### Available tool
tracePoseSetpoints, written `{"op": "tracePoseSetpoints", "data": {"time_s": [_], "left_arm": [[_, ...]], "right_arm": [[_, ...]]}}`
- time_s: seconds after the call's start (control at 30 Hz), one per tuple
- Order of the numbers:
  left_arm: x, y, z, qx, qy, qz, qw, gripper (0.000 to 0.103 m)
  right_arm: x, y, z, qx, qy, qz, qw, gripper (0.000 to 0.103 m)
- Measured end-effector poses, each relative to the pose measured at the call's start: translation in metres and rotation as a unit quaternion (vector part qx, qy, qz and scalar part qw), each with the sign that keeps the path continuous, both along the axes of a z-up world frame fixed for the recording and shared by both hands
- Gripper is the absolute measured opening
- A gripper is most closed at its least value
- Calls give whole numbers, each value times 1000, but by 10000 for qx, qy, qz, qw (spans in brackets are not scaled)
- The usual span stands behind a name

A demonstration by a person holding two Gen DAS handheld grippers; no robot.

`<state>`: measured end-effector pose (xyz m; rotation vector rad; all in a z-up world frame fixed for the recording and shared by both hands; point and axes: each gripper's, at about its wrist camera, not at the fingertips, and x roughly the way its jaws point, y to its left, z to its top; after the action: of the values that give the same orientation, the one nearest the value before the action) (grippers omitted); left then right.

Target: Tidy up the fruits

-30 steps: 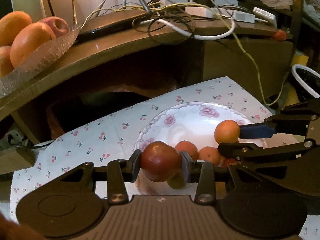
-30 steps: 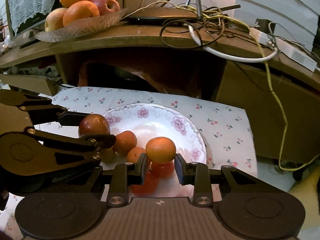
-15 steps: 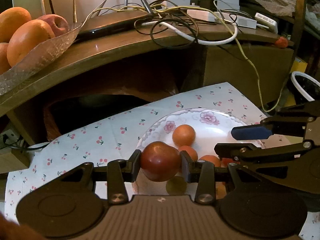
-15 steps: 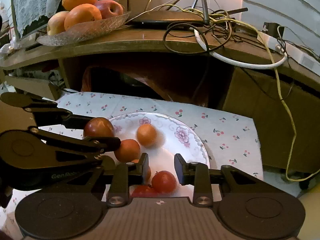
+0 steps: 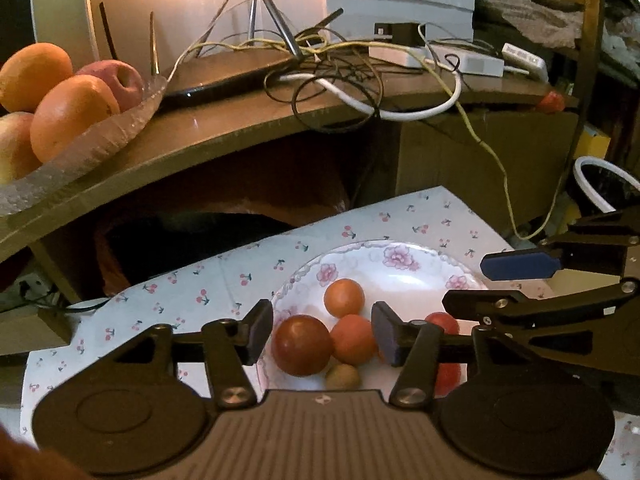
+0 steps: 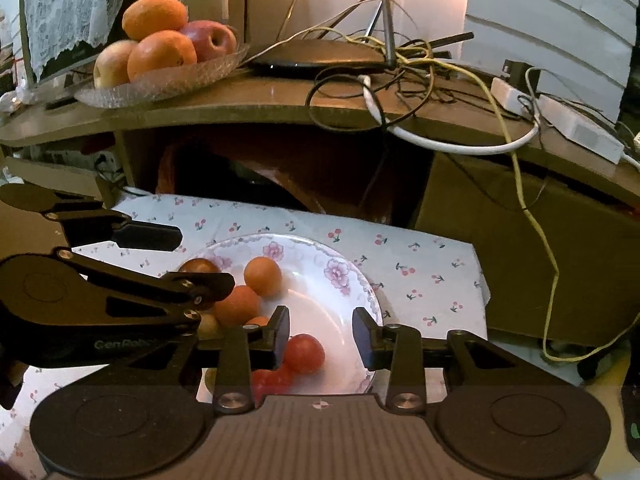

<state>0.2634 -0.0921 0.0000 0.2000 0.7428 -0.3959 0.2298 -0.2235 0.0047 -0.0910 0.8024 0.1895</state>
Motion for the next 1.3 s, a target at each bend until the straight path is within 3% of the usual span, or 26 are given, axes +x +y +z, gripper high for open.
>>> {"op": "tracePoseSetpoints", "data": {"time_s": [0.37,0.7,1.0,1.3], "left_arm": [[-37,7,17,91,-232,319,9992,71],[-78,21,27,200,-476,719,9961,103],[-113,33,26,478,-526,914,9933,103],[-143,50,25,312,-346,1019,9937,103]], "right_arm": [[-29,-3,19,-15,57,-382,9993,38],[-71,0,29,23,160,-631,9979,39],[-104,10,37,154,141,-723,9972,42],[-130,20,40,279,157,-800,9963,42]]}}
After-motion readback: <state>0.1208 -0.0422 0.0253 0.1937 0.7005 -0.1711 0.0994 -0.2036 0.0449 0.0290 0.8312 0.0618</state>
